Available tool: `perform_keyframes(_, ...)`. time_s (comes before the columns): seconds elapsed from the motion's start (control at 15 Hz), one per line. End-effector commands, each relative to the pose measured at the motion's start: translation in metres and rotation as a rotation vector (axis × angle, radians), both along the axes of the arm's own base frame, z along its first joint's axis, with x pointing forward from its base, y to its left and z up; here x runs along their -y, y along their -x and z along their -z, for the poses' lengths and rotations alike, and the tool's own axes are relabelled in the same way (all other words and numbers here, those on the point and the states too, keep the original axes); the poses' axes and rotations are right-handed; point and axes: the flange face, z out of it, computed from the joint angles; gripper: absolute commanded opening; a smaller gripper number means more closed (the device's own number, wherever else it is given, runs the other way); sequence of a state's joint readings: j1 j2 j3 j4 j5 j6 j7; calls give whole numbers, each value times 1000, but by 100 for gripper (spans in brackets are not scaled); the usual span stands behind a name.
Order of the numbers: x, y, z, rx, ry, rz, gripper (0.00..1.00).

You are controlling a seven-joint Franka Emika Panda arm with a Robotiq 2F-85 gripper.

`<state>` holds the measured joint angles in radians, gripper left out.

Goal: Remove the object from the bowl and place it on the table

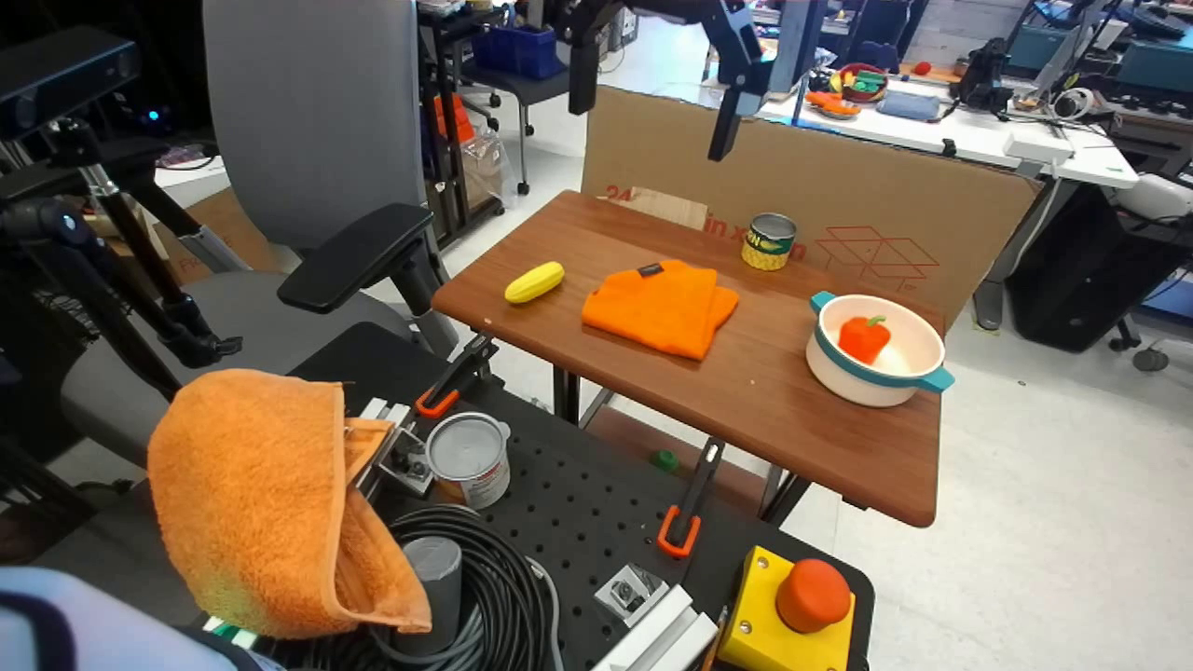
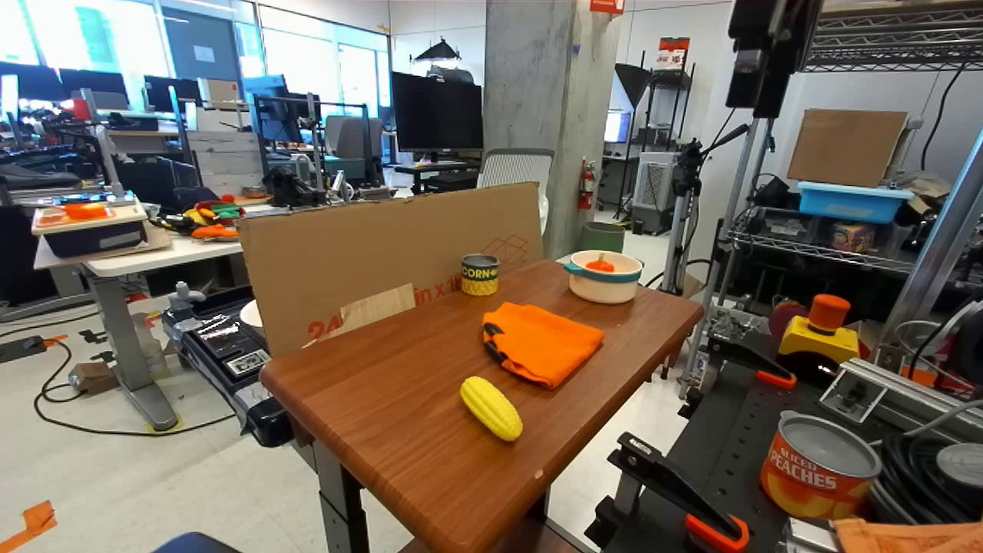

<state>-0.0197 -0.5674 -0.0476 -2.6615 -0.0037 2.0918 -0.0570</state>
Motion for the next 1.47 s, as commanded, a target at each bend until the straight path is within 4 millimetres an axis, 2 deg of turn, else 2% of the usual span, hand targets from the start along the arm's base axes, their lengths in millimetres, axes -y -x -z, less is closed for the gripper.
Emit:
perform_keyframes(0.0, 26, -47, -2, 49, 8, 157, 100)
perform_keyframes(0.13, 44, -74, 7, 88, 27, 228, 100)
perform_keyframes(0.27, 62, -102, 26, 96, 54, 274, 100)
perform_keyframes(0.53, 92, -155, 78, 43, 76, 319, 100)
perform_keyframes(0.67, 106, -175, 98, 18, 83, 334, 100)
perform_keyframes(0.93, 137, -209, 125, -14, 134, 350, 100)
perform_keyframes(1.13, 157, -225, 147, -42, 165, 347, 100)
perform_keyframes(1.4, 173, -244, 174, -75, 173, 354, 100)
